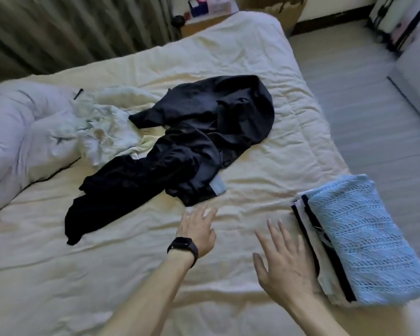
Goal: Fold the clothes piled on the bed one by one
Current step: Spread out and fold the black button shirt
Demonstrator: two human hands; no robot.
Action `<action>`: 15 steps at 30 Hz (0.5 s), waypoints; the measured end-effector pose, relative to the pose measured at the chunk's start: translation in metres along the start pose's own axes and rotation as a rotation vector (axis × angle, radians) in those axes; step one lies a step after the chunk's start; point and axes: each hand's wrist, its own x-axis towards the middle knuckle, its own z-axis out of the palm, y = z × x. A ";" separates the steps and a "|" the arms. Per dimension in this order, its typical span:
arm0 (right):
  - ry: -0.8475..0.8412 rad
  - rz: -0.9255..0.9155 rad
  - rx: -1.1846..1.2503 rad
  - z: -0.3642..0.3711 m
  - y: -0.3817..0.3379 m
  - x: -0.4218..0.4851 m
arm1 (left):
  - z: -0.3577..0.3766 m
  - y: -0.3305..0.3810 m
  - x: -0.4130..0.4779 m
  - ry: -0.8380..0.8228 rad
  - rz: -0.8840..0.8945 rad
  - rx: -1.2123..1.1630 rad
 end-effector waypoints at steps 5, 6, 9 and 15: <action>-0.328 -0.099 -0.110 0.061 -0.030 0.054 | 0.042 -0.093 -0.022 -0.043 -0.095 -0.035; -0.329 -0.109 -0.132 0.070 -0.030 0.069 | 0.047 -0.105 -0.019 -0.041 -0.104 -0.033; -0.330 -0.044 -0.162 0.092 -0.019 0.121 | 0.050 -0.117 0.008 -0.023 -0.113 0.003; -0.220 -0.033 -0.218 0.142 0.014 0.152 | 0.024 -0.079 0.121 0.338 0.143 0.118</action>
